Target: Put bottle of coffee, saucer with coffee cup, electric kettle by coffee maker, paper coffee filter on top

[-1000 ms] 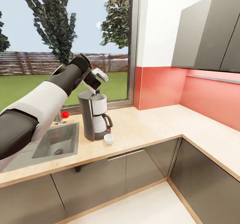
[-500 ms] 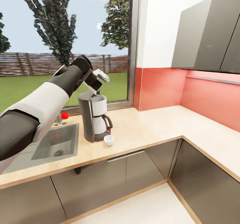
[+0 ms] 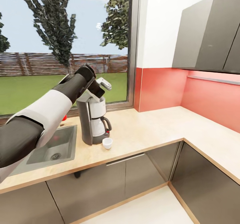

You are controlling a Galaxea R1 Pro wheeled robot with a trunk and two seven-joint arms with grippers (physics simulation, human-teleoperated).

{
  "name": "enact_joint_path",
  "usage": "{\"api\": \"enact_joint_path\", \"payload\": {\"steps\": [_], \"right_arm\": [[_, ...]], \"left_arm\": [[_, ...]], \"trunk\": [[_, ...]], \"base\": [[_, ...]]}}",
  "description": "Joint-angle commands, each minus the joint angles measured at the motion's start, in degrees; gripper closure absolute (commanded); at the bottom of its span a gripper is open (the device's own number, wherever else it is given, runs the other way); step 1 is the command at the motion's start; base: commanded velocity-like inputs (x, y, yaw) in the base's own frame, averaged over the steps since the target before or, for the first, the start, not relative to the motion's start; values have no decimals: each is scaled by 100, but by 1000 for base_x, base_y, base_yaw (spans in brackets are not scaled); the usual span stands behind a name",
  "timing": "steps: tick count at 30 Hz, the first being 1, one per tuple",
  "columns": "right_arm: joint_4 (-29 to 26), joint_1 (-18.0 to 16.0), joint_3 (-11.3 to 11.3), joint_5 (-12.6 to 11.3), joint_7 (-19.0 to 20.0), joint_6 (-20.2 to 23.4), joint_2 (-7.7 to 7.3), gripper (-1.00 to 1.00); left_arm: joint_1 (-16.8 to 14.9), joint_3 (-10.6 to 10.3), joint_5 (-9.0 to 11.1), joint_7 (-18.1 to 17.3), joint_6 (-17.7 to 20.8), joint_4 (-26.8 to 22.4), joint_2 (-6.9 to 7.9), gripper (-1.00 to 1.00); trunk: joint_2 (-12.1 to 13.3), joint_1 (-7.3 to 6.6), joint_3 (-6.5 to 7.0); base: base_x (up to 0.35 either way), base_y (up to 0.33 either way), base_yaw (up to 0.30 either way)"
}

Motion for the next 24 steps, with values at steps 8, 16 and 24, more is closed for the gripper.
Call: {"api": "enact_joint_path", "payload": {"steps": [8, 16, 24], "right_arm": [[5, -2, -26, 36, 1, -19, 2, -100], [5, -2, -26, 38, 1, -19, 2, -100], [5, -2, -26, 44, 1, -19, 2, -100]], "left_arm": [[0, -61, -14, -16, -11, -24, -96, 100], [0, -73, -857, -18, 0, -19, -149, 100], [-3, -118, -954, -15, 1, -15, -152, 100]], "trunk": [[-5, 2, -2], [-5, 2, -2], [-5, 2, -2]], "base": [[16, -5, 0], [0, 0, 0], [0, 0, 0]]}}
